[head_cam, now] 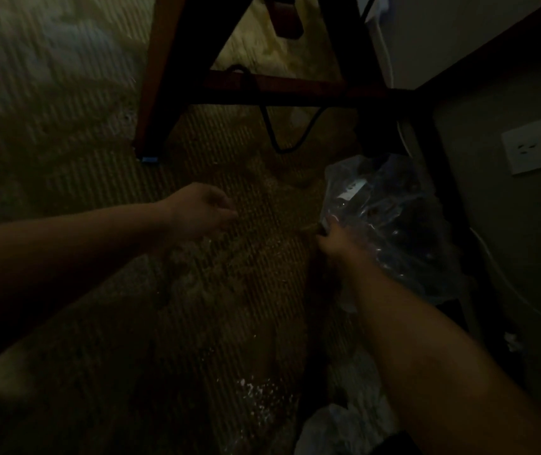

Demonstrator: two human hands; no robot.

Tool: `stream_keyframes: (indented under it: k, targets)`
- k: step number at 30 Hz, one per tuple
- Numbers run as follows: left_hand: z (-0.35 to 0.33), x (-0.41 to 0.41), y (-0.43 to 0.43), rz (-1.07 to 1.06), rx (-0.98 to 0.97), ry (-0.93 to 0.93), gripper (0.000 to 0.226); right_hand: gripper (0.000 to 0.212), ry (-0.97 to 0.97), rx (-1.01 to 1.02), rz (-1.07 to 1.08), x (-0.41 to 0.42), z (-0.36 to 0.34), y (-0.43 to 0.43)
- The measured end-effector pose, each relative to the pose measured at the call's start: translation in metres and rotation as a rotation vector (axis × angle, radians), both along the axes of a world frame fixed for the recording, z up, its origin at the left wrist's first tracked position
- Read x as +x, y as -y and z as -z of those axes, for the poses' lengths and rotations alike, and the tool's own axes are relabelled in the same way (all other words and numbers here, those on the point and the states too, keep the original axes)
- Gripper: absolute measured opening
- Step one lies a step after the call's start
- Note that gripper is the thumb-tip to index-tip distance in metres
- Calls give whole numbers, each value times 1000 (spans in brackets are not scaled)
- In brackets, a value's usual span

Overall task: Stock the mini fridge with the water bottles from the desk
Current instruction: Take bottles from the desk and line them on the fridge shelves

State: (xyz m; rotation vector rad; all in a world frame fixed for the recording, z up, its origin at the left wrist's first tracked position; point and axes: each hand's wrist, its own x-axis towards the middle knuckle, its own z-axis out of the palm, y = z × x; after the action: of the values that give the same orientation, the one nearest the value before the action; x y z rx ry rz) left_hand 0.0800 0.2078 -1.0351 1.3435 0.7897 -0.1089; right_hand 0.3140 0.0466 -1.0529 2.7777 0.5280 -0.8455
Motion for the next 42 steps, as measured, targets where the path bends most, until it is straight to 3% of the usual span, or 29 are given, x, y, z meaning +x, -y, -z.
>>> stream_keyframes:
  k: [3,7,9,13,17,19,24,29,33,37,39,42]
  targets:
    - [11,1,10,-39,-62,1,7,74,-115,54,24,10,9,-6]
    - [14,2,19,-17,-67,-7,5,66,-29,61,70,16,13,-4]
    - [12,0,20,-43,-75,-7,6,55,57,139,93,8,14,2]
    - [2,-8,20,-49,-97,-19,16,38,412,222,-59,-24,13,23]
    - [-18,-29,12,27,-84,-57,12,19,523,273,-197,-70,-19,43]
    - [-36,-41,6,67,-37,-56,9,19,526,242,-271,-91,-38,50]
    - [-98,-70,-17,174,172,-28,19,20,462,336,-255,-155,-80,50]
    - [-175,-101,-29,191,291,-8,20,18,383,530,-78,-216,-147,31]
    - [-251,-132,-19,303,476,-14,54,10,160,808,199,-256,-228,13]
    - [-317,-165,6,391,678,-11,73,21,-50,1051,329,-296,-321,4]
    - [-343,-183,20,389,747,-33,76,24,-150,1092,280,-316,-370,12]
    - [-379,-212,38,267,798,-28,86,19,-144,1126,-58,-345,-439,35]
